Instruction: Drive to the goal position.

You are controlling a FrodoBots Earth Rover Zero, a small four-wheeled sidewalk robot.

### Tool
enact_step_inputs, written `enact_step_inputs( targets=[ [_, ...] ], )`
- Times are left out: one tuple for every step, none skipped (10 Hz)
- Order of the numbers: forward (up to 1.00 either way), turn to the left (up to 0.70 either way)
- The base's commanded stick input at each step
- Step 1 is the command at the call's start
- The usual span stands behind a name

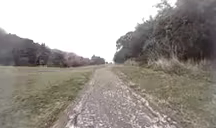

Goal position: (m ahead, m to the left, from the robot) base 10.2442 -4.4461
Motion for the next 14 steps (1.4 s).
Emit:
enact_step_inputs(
  targets=[
    [0.6,0.0],
    [0.6,0.0],
    [0.6,0.0],
    [0.6,0.0],
    [0.6,0.0],
    [0.6,0.0],
    [0.6,0.0],
    [0.6,0.0],
    [0.6,0.0],
    [0.6,0.0],
    [0.6,0.0],
    [0.6,0.0],
    [0.6,0.0],
    [0.6,-0.02]
  ],
)
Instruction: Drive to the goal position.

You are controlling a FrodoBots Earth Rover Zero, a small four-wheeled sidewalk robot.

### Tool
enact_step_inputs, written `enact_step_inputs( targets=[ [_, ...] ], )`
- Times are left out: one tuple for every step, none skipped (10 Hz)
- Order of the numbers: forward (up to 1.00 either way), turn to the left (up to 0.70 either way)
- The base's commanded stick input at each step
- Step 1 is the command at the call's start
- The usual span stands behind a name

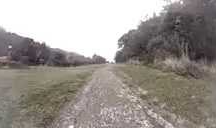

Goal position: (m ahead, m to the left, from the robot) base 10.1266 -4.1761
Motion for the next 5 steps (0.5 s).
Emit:
enact_step_inputs(
  targets=[
    [0.6,-0.05],
    [0.6,-0.13],
    [0.6,-0.09],
    [0.6,-0.02],
    [0.6,0.0]
  ],
)
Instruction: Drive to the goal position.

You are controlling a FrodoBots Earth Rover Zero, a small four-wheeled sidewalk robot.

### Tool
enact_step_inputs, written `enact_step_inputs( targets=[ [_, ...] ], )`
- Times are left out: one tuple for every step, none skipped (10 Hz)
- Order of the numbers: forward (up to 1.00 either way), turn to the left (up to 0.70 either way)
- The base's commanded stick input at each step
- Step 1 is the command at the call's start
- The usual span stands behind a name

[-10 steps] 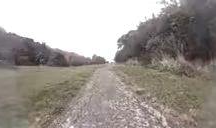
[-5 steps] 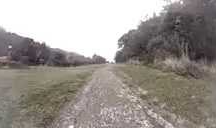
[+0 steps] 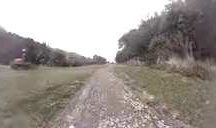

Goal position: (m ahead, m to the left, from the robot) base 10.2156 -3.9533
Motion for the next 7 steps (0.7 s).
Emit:
enact_step_inputs(
  targets=[
    [0.6,0.0],
    [0.6,0.0],
    [0.6,0.0],
    [0.6,0.0],
    [0.6,0.0],
    [0.6,0.0],
    [0.6,0.0]
  ],
)
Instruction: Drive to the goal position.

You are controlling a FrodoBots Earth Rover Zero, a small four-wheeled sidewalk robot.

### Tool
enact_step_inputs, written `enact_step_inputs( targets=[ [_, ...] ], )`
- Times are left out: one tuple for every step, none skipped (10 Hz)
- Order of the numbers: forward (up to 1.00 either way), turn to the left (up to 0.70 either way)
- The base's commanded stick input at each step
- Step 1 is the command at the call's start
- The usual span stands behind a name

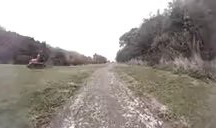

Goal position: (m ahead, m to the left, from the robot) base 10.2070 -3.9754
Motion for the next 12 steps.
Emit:
enact_step_inputs(
  targets=[
    [0.6,0.0],
    [0.6,0.0],
    [0.6,-0.07],
    [0.6,-0.14],
    [0.6,-0.14],
    [0.6,-0.1],
    [0.6,-0.01],
    [0.6,0.0],
    [0.6,0.0],
    [0.6,0.0],
    [0.6,0.0],
    [0.6,0.0]
  ],
)
